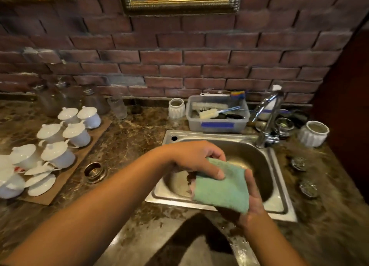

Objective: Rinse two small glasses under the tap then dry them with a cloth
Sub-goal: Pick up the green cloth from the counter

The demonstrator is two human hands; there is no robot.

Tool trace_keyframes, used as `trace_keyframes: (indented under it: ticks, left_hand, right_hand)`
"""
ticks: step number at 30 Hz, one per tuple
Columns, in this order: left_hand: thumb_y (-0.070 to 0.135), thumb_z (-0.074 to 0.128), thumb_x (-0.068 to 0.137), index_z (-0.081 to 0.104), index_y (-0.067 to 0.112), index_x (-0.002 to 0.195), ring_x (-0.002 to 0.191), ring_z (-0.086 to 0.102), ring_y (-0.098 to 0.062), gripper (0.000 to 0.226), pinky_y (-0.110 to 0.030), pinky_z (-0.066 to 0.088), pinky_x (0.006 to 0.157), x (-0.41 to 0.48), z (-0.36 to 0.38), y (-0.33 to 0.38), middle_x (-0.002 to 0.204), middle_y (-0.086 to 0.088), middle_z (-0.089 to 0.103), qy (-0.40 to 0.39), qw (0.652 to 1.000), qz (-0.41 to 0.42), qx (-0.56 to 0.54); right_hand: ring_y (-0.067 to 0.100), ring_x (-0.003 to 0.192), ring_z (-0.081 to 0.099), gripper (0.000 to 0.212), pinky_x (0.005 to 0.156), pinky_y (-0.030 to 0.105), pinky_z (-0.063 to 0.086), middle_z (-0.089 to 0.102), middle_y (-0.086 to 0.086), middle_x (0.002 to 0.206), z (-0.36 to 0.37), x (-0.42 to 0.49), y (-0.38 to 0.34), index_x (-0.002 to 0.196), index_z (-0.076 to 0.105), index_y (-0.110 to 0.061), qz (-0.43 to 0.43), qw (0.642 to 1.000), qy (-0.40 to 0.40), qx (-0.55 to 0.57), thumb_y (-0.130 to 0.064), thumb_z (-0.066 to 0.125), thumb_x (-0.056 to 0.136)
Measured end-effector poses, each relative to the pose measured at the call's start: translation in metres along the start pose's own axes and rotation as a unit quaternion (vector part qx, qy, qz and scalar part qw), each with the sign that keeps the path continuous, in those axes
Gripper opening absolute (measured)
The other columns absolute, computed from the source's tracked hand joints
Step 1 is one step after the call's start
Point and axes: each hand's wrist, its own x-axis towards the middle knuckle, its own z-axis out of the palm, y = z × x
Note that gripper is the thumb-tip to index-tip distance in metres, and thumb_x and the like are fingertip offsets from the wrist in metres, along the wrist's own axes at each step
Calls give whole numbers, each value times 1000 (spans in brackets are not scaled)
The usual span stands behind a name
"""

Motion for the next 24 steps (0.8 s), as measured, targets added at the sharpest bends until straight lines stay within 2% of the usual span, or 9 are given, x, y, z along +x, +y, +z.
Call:
trace_keyframes:
  ticks: [1,2,3,5,7,11,16,19,24]
  left_hand:
    - [20,75,88,67,25,92,82,63,-7,10,-30,52,75,12,3,6,86,9,66,-12,1000,-20,15]
    - [19,75,89,68,24,94,83,64,-7,10,-30,52,75,25,7,12,88,9,67,-27,999,-35,24]
    - [18,74,90,68,23,96,83,65,-7,10,-27,52,73,37,12,19,89,8,68,-43,998,-47,26]
    - [14,73,91,68,22,97,81,66,-7,11,-19,52,63,60,22,33,89,7,68,-68,995,-67,23]
    - [15,74,90,67,21,97,83,67,-10,11,-16,52,58,84,33,49,92,4,68,-80,991,-99,41]
    - [21,75,89,65,27,91,88,63,-11,12,-23,50,69,126,54,77,94,5,65,-91,982,-113,121]
    - [31,77,86,64,28,93,90,60,-14,16,-33,52,78,175,87,103,94,7,62,-72,960,-71,262]
    - [36,79,84,65,27,96,96,59,-16,21,-41,52,85,198,103,116,99,6,62,-62,951,-51,300]
    - [45,80,81,64,24,105,95,60,-19,36,-39,55,79,227,126,126,103,4,61,-29,940,-54,336]
  right_hand:
    - [41,118,64,75,101,52,50,63,30,128,-3,-11,-6,127,64,6,-3,999,-18,27,-37,90,71]
    - [39,128,57,72,110,51,42,58,28,137,-9,-21,-13,135,56,5,-5,998,-37,44,-41,78,84]
    - [40,126,58,73,108,52,44,59,28,136,-14,-29,-19,134,57,5,-8,998,-38,43,-40,81,81]
    - [45,103,70,85,81,55,59,68,30,118,-34,-45,-32,117,70,6,-11,999,-7,36,-30,102,47]
    - [47,96,71,96,69,55,62,67,32,117,-44,-63,-41,115,71,7,-37,995,-4,90,-28,105,32]
    - [48,98,70,111,74,57,61,64,32,123,-60,-86,-64,130,59,-1,-80,990,45,106,-20,104,30]
    - [45,97,71,108,84,58,56,66,33,120,-83,-114,-97,130,57,1,-117,986,84,83,0,99,31]
    - [48,99,70,104,84,61,54,64,34,121,-98,-131,-117,129,57,1,-130,984,89,87,8,93,32]
    - [51,111,63,111,87,65,51,59,36,130,-124,-155,-133,132,54,-6,-137,979,101,113,13,91,29]
